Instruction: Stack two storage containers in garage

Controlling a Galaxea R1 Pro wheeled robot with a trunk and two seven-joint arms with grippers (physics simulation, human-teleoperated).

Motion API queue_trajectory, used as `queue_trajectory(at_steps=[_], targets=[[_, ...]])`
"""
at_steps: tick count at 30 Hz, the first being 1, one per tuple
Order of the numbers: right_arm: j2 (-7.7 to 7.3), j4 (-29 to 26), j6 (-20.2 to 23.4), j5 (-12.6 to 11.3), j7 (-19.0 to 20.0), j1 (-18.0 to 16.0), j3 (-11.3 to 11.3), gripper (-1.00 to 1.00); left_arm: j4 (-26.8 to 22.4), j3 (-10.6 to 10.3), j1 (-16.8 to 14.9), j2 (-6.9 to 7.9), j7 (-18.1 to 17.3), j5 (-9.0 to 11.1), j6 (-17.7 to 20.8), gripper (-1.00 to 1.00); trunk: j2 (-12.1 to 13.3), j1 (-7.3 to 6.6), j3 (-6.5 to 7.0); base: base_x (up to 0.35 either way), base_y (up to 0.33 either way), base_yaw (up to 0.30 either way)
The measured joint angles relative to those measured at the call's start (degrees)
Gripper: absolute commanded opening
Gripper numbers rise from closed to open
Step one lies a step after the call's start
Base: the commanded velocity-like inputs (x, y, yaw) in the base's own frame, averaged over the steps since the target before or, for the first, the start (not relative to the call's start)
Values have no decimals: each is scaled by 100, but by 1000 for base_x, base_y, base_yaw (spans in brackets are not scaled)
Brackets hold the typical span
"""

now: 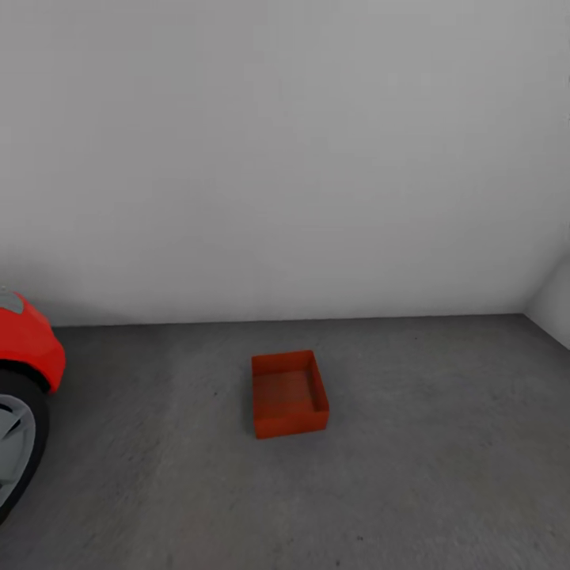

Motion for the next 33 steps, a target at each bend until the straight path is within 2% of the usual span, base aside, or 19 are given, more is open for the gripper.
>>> queue_trajectory(at_steps=[33], targets=[[-63, 0, -9, -1, 2, 1, -9, 100, 0, 1, 0, 2, 0, -1, 0, 100, 0, 0, 299, 0, 0, -70]])
